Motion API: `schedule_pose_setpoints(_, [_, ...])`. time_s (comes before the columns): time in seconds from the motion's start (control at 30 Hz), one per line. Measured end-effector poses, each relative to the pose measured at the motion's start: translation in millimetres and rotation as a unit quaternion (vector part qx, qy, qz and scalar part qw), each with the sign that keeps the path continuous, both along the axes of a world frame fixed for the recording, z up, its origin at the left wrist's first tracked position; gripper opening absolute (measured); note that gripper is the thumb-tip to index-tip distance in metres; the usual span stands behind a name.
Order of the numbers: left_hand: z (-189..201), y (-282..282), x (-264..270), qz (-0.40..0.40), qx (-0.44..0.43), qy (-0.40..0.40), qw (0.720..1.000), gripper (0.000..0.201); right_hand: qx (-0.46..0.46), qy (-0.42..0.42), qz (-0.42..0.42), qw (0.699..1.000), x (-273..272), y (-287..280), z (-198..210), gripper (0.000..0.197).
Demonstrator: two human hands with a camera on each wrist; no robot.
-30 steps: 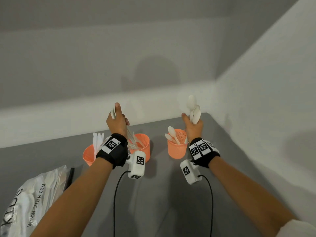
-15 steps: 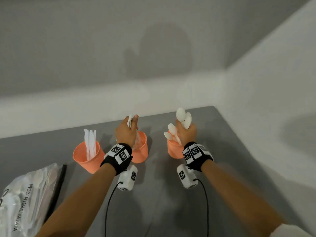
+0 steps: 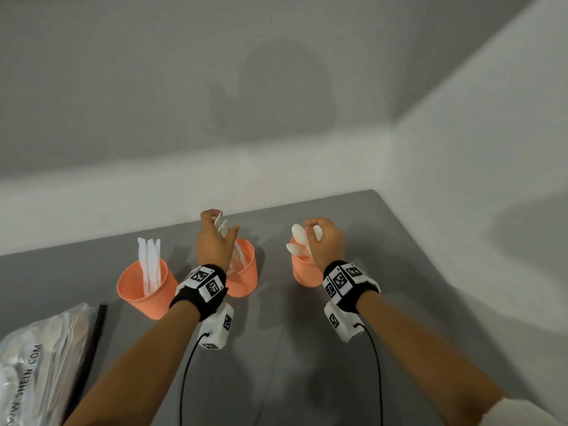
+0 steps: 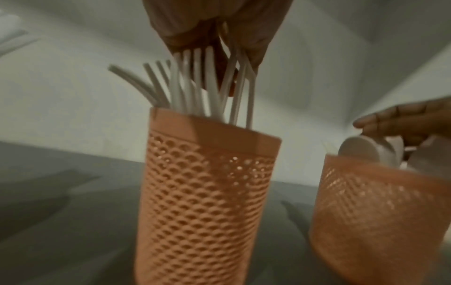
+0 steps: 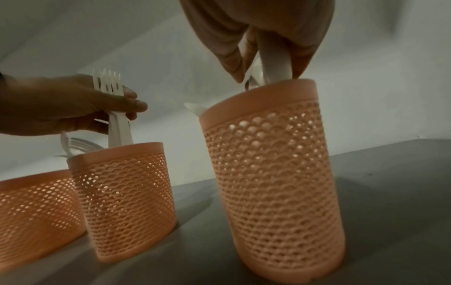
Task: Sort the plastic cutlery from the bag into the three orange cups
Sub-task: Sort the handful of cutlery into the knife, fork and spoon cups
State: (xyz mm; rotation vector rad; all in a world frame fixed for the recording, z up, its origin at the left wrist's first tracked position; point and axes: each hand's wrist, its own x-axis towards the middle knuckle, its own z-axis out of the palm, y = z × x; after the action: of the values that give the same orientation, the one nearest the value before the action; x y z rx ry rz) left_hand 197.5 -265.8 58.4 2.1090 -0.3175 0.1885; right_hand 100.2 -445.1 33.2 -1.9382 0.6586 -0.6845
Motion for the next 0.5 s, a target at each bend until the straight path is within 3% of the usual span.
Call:
schedule_pose_setpoints(0.13, [-7,8,-2,-0.053,0.132,-0.047,0.989,0.045,-0.085,0.008,0.019,0.996,-1,-1,-4,0.029])
schedule_pose_setpoints(0.27, [-9,8,-2,-0.098,0.215,-0.07,0.969,0.027,-0.18,0.034,0.038,0.982,1,4,1,0.044])
schedule_pose_setpoints(0.4, [-16,7,-2,-0.148,0.304,-0.083,0.937,0.079,-0.273,0.16,0.088,0.945,4,5,5,0.078])
schedule_pose_setpoints(0.5, [-13,8,-3,-0.179,0.341,-0.07,0.92,0.098,-0.293,0.254,0.097,0.917,5,5,13,0.066])
